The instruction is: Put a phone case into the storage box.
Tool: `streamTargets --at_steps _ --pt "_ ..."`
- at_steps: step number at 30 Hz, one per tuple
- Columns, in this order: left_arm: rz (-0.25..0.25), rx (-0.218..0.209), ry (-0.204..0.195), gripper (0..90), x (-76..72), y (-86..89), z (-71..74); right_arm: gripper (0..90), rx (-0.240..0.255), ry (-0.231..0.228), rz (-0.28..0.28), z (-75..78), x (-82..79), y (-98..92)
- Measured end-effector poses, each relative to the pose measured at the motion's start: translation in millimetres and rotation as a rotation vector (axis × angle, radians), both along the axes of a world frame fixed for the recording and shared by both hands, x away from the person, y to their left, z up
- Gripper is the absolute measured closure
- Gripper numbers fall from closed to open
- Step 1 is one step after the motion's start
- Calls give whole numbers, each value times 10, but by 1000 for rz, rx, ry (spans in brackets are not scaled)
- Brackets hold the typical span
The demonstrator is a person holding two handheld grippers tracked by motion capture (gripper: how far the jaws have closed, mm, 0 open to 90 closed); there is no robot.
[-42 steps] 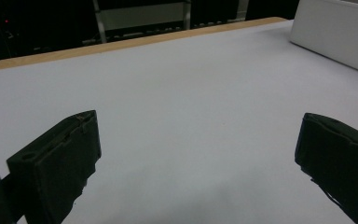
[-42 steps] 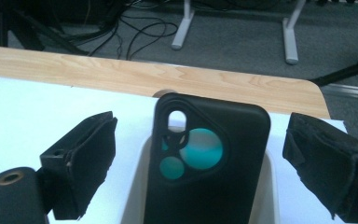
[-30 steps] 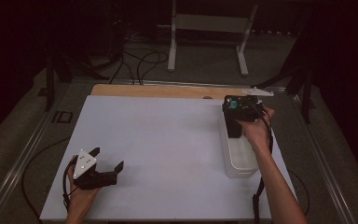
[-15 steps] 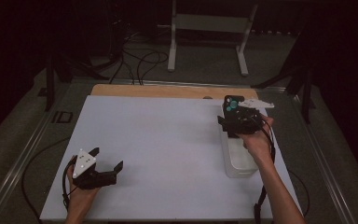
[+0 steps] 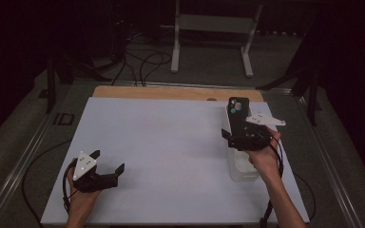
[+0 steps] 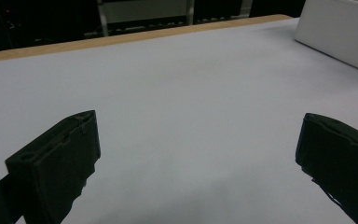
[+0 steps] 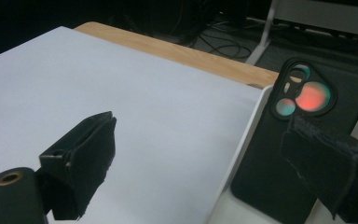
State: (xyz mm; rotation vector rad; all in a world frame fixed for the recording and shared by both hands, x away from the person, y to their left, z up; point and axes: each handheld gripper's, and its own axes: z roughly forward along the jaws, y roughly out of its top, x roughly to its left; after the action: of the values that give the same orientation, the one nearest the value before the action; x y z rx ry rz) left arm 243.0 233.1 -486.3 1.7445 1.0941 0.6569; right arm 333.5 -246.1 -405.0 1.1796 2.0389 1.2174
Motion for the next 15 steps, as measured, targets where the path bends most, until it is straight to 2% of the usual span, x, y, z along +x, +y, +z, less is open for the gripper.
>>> streamTargets --at_steps 7,15 --pt "-4 4 -2 3 -5 -3 14 93 25 -1 25 -102 -173 -15" --pt "-9 -4 -12 3 -15 3 26 93 41 -35 39 -178 -339 -41"
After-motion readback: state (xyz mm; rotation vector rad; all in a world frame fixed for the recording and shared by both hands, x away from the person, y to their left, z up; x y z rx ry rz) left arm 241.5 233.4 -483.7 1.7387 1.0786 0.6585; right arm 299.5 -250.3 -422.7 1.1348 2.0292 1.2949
